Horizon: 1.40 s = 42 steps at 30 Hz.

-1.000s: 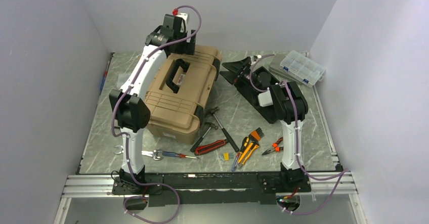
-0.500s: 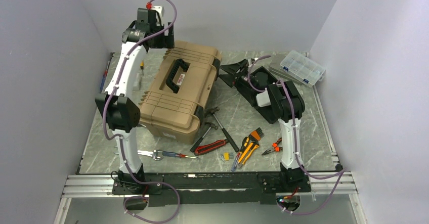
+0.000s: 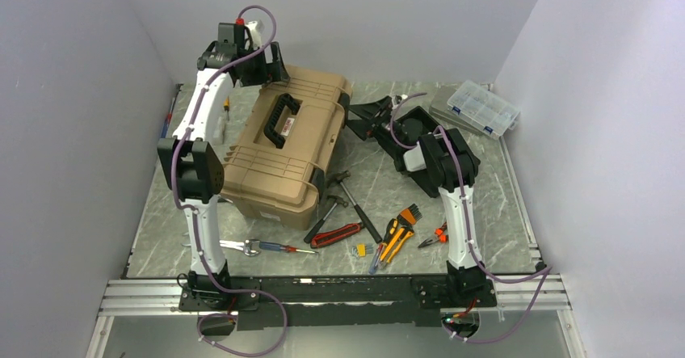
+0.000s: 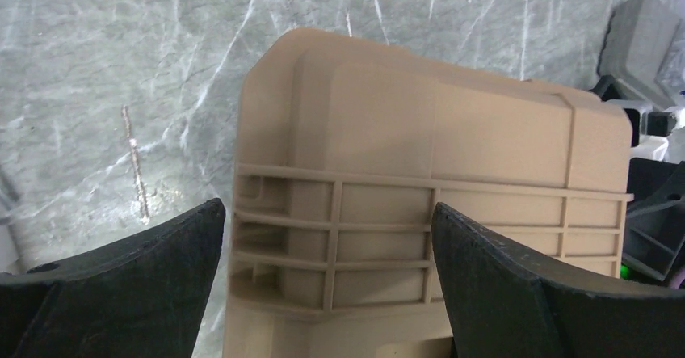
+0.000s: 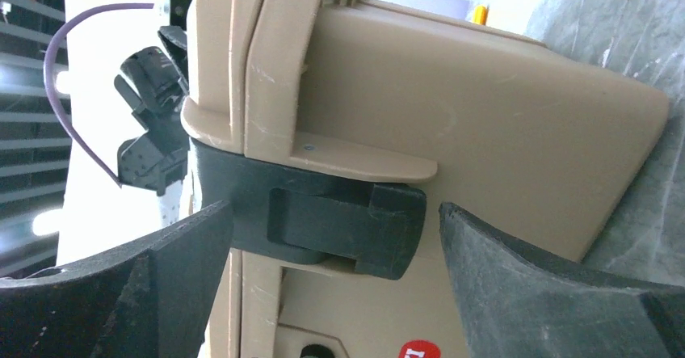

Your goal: Pack the tool kit

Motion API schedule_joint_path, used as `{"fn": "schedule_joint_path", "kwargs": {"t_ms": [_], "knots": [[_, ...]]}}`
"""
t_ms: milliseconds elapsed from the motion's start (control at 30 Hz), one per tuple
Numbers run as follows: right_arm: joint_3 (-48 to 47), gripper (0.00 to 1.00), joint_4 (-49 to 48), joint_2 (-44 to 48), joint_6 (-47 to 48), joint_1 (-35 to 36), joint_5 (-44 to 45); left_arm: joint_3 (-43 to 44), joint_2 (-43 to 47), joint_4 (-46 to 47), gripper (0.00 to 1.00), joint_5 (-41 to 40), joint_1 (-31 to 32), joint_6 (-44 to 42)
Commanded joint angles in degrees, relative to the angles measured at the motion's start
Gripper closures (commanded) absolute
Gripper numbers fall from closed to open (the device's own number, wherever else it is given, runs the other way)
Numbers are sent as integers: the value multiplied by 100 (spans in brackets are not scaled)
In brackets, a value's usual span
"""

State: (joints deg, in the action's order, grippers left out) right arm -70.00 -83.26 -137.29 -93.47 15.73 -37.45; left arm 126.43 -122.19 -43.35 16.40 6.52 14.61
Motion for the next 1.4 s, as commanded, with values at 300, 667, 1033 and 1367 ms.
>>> {"fn": "schedule_joint_path", "kwargs": {"t_ms": [300,667,1033,1367], "knots": [[-369,18,-757,161,-273,291,-68,-575,-314,27,1,166,-11,87],[-280,46,-477,496,-104,288,-153,-1011,-238,118,1,-185,-20,-36],[-40,61,-370,856,12,273,-148,-993,-332,24,1,-364,64,-71],[161,71,1826,1618,1176,276,-17,-852,-379,-155,1,-770,197,-217]]}}
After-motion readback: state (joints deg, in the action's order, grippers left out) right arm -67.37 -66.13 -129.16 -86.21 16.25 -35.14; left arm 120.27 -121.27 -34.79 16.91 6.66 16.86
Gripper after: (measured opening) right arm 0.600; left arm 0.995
